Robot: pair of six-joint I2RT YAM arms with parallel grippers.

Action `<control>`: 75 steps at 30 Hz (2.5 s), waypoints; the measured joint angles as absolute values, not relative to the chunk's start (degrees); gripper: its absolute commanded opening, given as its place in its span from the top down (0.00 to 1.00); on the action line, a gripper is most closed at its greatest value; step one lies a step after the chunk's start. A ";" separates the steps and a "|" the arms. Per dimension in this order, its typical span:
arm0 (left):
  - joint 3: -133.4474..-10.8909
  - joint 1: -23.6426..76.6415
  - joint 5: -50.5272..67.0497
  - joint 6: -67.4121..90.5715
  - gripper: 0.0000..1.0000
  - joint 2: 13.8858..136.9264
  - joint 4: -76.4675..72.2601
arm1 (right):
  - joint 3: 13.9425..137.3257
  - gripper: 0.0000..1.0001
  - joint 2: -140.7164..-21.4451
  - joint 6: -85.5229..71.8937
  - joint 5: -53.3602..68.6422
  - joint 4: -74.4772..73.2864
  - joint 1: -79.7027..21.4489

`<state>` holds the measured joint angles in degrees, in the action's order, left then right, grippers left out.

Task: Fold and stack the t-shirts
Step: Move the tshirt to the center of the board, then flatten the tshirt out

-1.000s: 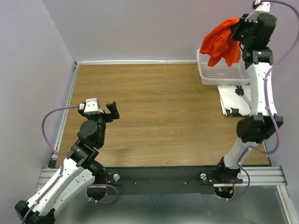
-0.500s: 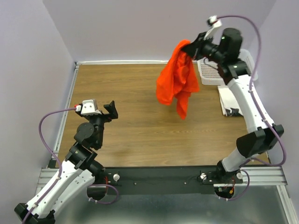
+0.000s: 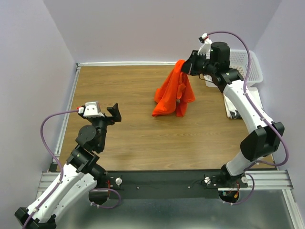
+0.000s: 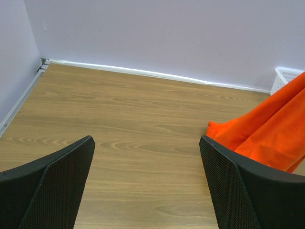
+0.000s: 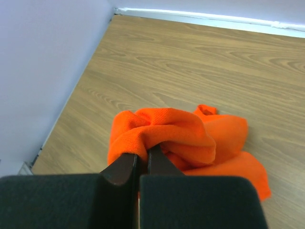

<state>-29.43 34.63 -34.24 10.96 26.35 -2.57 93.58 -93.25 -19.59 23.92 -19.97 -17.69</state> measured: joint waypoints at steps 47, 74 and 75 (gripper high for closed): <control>-34.39 34.63 -28.58 25.41 0.02 40.05 6.61 | 65.54 0.75 -105.54 -19.68 16.99 -18.26 -36.75; -34.52 34.63 -15.79 30.11 0.02 60.10 2.83 | 63.16 0.99 -81.95 -19.53 -5.17 -30.35 -17.69; -34.52 34.63 -14.22 30.83 0.02 62.39 1.91 | 63.16 0.99 -81.95 -19.55 -4.27 -30.33 -17.69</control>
<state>-34.52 34.63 -14.22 30.83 62.39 1.91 63.16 -81.95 -19.55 -4.27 -30.33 -17.69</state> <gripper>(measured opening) 0.985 0.011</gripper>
